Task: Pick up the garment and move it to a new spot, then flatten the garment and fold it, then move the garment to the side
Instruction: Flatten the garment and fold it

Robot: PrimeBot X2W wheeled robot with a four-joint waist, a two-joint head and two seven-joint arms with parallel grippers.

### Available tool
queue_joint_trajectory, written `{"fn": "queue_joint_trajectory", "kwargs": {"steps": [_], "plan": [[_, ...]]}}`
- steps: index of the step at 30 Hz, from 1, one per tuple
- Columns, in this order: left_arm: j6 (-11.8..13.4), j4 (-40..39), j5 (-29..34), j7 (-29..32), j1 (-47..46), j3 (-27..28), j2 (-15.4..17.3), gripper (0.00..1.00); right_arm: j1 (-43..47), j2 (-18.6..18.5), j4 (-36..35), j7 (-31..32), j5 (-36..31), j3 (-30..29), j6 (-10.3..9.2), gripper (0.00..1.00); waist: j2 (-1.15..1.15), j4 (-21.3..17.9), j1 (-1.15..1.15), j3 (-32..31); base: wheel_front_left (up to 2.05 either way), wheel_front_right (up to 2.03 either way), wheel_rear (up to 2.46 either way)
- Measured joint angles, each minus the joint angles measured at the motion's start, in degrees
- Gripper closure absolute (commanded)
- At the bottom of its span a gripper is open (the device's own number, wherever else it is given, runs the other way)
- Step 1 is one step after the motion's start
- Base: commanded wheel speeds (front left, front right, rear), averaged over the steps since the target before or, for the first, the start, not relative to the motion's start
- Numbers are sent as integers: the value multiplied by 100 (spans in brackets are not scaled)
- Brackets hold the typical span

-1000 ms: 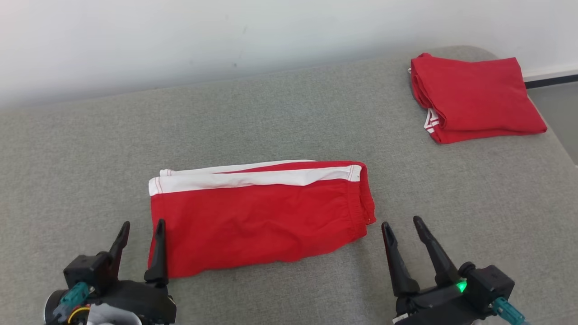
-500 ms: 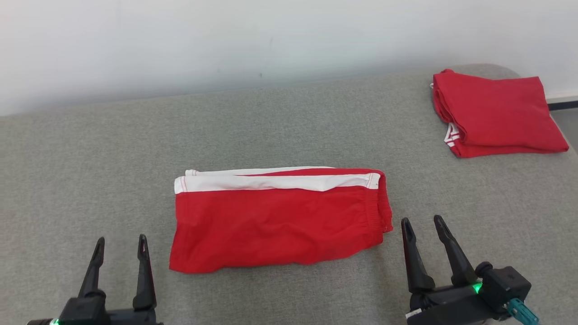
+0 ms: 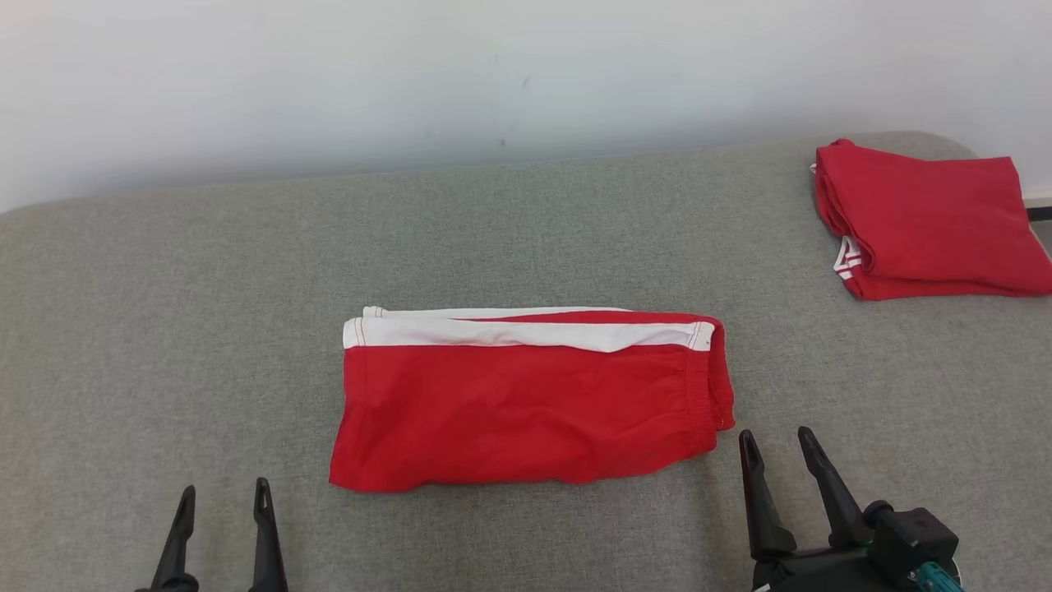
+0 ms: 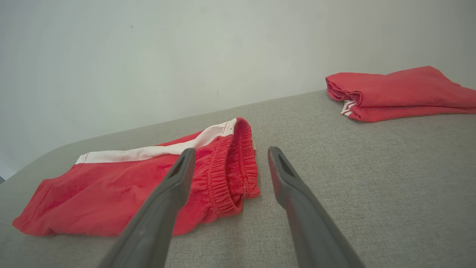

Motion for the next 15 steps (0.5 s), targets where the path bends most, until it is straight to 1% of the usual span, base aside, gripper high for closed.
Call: {"fn": "queue_joint_trajectory", "kwargs": {"steps": [5, 7, 11, 15], "plan": [[-167, 70, 85, 0, -6, 226, -58, 0, -72, -7, 220, 1, -81, -34, 0, 0, 0, 19, 0, -5, 0, 0, 0], [-165, 70, 146, 0, -18, 236, -74, 0, -184, -13, 413, 0, -80, -44, 0, 0, 0, 32, 0, -6, 0, 0, 0], [-252, 91, 190, 0, -46, 278, -103, 0, -554, -96, 745, 1, -99, 4, 0, 0, 0, 92, 0, 31, 0, 0, 0], [-197, 93, 288, 0, -157, 132, -135, 0, -1047, -147, 1292, 1, -176, 103, 0, 0, 0, 186, 0, 92, 0, 0, 0]]}}
